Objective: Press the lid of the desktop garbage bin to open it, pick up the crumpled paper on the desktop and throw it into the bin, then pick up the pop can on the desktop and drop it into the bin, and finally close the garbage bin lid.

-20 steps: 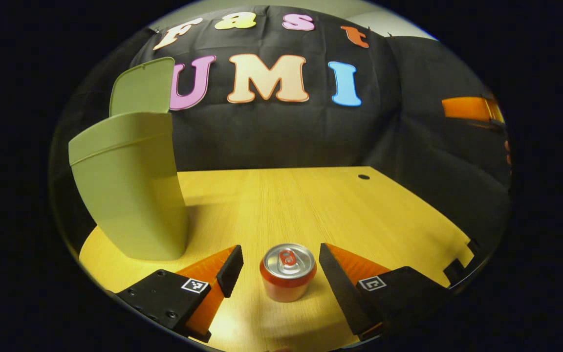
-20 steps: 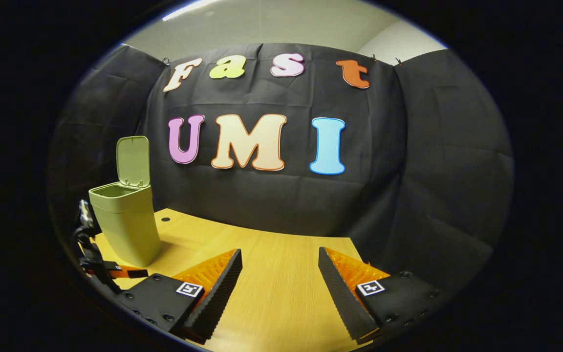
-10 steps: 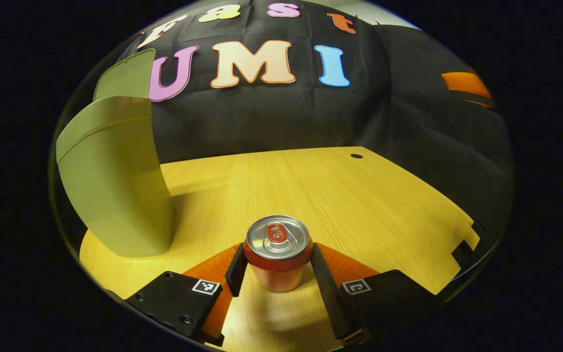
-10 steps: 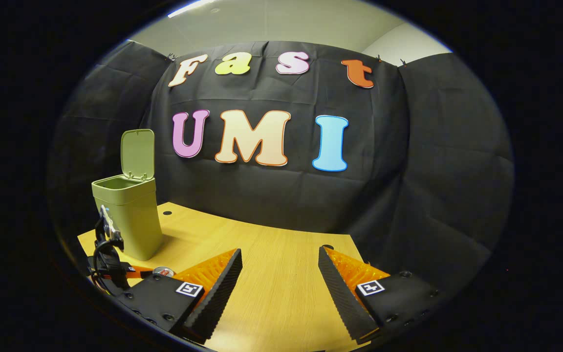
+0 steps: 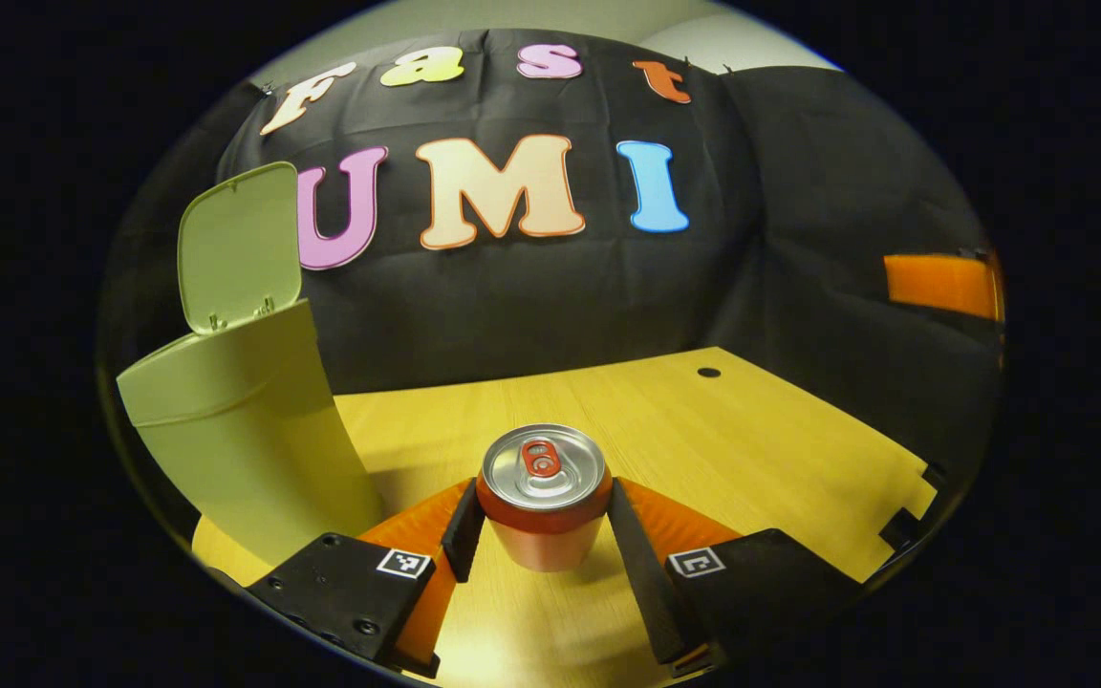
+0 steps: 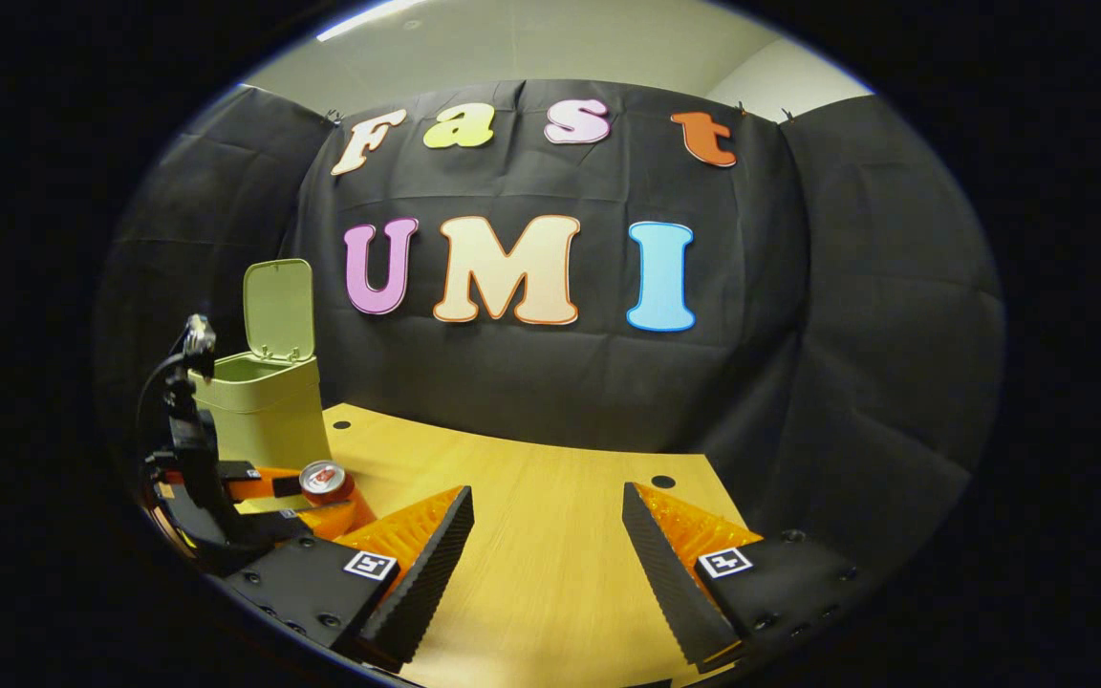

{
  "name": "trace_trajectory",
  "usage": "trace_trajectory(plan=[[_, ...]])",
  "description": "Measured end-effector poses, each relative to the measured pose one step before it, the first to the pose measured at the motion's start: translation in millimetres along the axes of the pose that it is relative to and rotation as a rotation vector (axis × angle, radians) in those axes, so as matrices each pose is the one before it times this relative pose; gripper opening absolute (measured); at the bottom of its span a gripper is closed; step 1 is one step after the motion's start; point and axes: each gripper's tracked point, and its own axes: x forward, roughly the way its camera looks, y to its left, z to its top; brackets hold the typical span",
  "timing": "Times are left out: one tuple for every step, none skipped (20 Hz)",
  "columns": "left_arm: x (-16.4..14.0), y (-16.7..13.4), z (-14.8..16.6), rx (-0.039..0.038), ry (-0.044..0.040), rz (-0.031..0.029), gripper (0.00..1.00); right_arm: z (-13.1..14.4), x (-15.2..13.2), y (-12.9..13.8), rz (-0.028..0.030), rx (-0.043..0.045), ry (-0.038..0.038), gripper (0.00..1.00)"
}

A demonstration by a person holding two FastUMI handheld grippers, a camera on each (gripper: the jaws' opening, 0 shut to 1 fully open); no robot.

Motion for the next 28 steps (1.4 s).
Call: trace_trajectory(plan=[[-0.03,3.45,8.86,0.00091,-0.01571,-0.00034,0.75,-0.37,0.79,3.29,0.00260,0.00456,0.00040,0.98],[0.61,3.33,9.58,0.00414,-0.01626,0.00233,0.75,-0.68,0.84,2.23,0.00072,0.00072,-0.00108,1.00],[0.15,4.30,10.24,0.01225,-0.01825,0.00294,0.75,-0.17,0.97,2.12,0.00248,0.00125,0.00118,1.00],[0.78,5.00,9.07,0.01356,-0.01733,0.00799,0.75,-1.15,0.93,3.42,0.00554,0.00343,0.00340,1.00],[0.41,6.45,8.64,0.01529,-0.01435,0.01160,0.75,0.02,0.84,4.70,0.01039,0.00582,0.00400,1.00],[0.89,8.56,9.10,0.01743,-0.01437,0.02140,0.75,0.89,0.39,3.54,0.00777,0.00441,-0.00041,0.99],[0.26,8.21,8.77,0.01116,-0.01848,0.01501,0.75,1.01,0.79,2.65,0.00509,0.00227,-0.00338,0.99],[1.75,7.37,9.06,0.00419,-0.01771,0.01402,0.75,0.57,0.81,2.64,0.00407,0.00187,-0.00279,0.98],[1.30,6.88,7.48,-0.00080,-0.01416,0.01200,0.75,0.74,1.44,2.58,0.00516,0.00185,-0.00237,0.98],[2.20,5.94,7.33,-0.00733,-0.01215,0.01050,0.75,0.24,0.59,2.05,0.00433,0.00139,-0.00050,0.98],[1.76,7.87,9.62,-0.00892,-0.01442,0.01372,0.75,1.02,1.18,1.08,0.00324,0.00142,-0.00033,0.98],[1.66,12.15,16.42,-0.00756,-0.03173,0.02103,0.75,3.16,2.11,1.93,0.00405,0.00587,-0.00498,0.98],[3.43,12.81,14.48,0.00450,-0.02935,0.02181,0.75,2.86,2.76,1.01,-0.00037,0.00444,-0.00506,0.98],[2.65,9.09,8.04,-0.00204,-0.01517,0.01528,0.75,-0.02,0.92,0.14,0.00003,0.00281,-0.00112,0.98],[1.64,8.12,6.53,-0.00619,-0.01226,0.01318,0.75,1.12,1.45,0.08,-0.00105,0.00228,-0.00066,0.98],[2.10,17.64,11.27,-0.01750,-0.01645,0.03088,0.75,0.95,1.50,2.12,0.00291,0.00913,0.00015,0.98],[-0.02,11.88,4.96,-0.00178,-0.01004,0.02400,0.75,2.96,2.20,3.33,0.00209,0.00730,-0.00353,0.98],[0.27,12.49,4.01,0.00319,-0.00941,0.02125,0.75,-1.35,1.68,2.12,0.00230,0.00102,0.00068,0.98],[1.20,9.10,3.57,0.00466,-0.00615,0.01548,0.75,0.04,1.92,4.35,0.00586,0.00072,0.00189,0.98],[-0.38,9.25,0.60,0.00918,-0.00288,0.01555,0.75,0.87,2.65,2.69,0.00393,0.00095,0.00058,0.98],[-0.23,10.76,-0.46,0.01009,0.00006,0.02149,0.75,-0.27,1.79,4.09,0.00480,0.00213,0.00096,0.98],[-0.19,10.78,-1.97,0.00257,0.00264,0.01680,0.75,0.59,2.25,3.56,0.00473,0.00210,-0.00105,0.98],[0.10,10.06,-2.98,-0.00381,0.00868,0.01697,0.75,-0.64,2.11,4.68,0.00568,0.00094,0.00043,0.98],[-1.85,9.35,-4.62,-0.00121,0.01262,0.01715,0.74,-0.48,2.16,4.19,0.00464,0.00040,0.00235,0.98],[-0.13,9.08,-2.41,0.00121,0.00353,0.01792,0.75,-0.59,2.85,3.48,0.00210,-0.00049,0.00172,0.98],[0.90,8.19,-2.34,0.00228,0.00557,0.01272,0.75,0.10,2.27,3.33,0.00126,0.00151,0.00081,0.98],[0.83,7.44,-3.30,0.00232,0.00501,0.00978,0.75,-0.33,1.58,3.79,0.00174,0.00401,0.00100,0.98],[-0.73,7.25,-4.43,-0.00028,0.00598,0.00865,0.75,0.60,2.41,3.89,0.00275,0.00405,0.00070,0.98]])
